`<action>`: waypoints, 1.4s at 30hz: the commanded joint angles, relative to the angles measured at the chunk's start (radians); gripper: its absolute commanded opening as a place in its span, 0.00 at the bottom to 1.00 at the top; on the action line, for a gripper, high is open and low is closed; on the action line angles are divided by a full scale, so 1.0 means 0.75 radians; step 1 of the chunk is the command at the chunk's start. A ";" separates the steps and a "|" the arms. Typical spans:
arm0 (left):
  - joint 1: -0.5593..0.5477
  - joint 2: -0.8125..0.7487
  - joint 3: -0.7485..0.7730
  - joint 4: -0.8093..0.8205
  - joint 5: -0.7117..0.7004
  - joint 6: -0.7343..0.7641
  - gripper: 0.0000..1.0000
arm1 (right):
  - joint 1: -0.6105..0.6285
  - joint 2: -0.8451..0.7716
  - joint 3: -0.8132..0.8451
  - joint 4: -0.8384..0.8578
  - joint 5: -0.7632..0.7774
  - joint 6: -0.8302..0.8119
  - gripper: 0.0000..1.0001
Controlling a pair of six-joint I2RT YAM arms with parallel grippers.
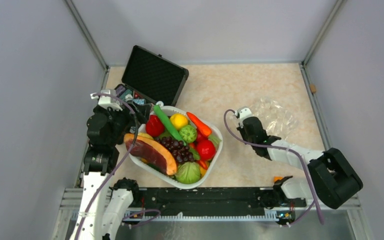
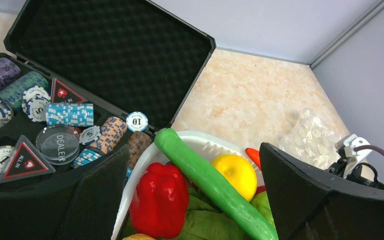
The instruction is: Place the food in the zip-top bag and seal the zipper
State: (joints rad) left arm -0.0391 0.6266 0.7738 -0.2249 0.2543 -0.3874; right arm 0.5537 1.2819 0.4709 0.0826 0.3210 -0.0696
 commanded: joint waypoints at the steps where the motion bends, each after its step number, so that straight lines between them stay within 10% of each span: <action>1: 0.007 0.003 0.004 0.079 0.035 0.001 0.99 | -0.002 -0.099 0.015 0.052 0.007 0.014 0.00; 13: -0.109 0.122 0.126 0.103 0.445 0.124 0.96 | -0.032 -0.272 0.221 -0.123 -0.172 0.407 0.00; 26: -0.987 0.628 0.427 0.026 -0.082 0.281 0.96 | -0.108 -0.417 0.399 -0.343 -0.323 0.861 0.00; 42: -1.116 1.165 0.596 0.333 -0.027 0.003 0.79 | -0.109 -0.531 0.411 -0.375 -0.300 0.983 0.00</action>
State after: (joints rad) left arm -0.8680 1.4731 1.2236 -0.1486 0.1974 -0.3111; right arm 0.4751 0.9203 0.7471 -0.2131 0.1066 0.6373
